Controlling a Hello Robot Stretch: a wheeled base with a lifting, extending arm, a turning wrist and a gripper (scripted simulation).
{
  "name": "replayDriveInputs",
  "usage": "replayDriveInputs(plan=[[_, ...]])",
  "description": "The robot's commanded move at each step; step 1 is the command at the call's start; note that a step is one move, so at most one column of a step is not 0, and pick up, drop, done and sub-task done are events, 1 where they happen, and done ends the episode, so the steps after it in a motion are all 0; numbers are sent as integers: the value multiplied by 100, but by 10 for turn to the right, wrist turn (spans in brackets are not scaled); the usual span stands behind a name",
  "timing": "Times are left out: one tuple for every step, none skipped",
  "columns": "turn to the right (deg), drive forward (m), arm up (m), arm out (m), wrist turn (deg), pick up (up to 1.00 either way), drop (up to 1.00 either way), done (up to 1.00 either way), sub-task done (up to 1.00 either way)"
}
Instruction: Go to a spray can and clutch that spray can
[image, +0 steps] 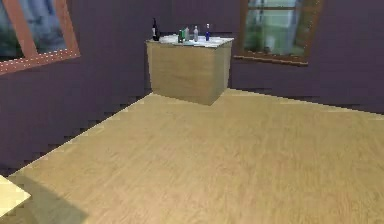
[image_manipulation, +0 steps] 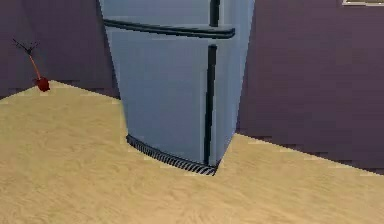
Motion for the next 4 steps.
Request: replayDriveInputs(plan=[[0, 100, 0, 0, 0, 0, 0, 0, 0], [0, 100, 0, 0, 0, 0, 0, 0, 0], [30, 0, 0, 0, 0, 0, 0, 0, 0], [0, 35, 0, 0, 0, 0, 0, 0, 0]])
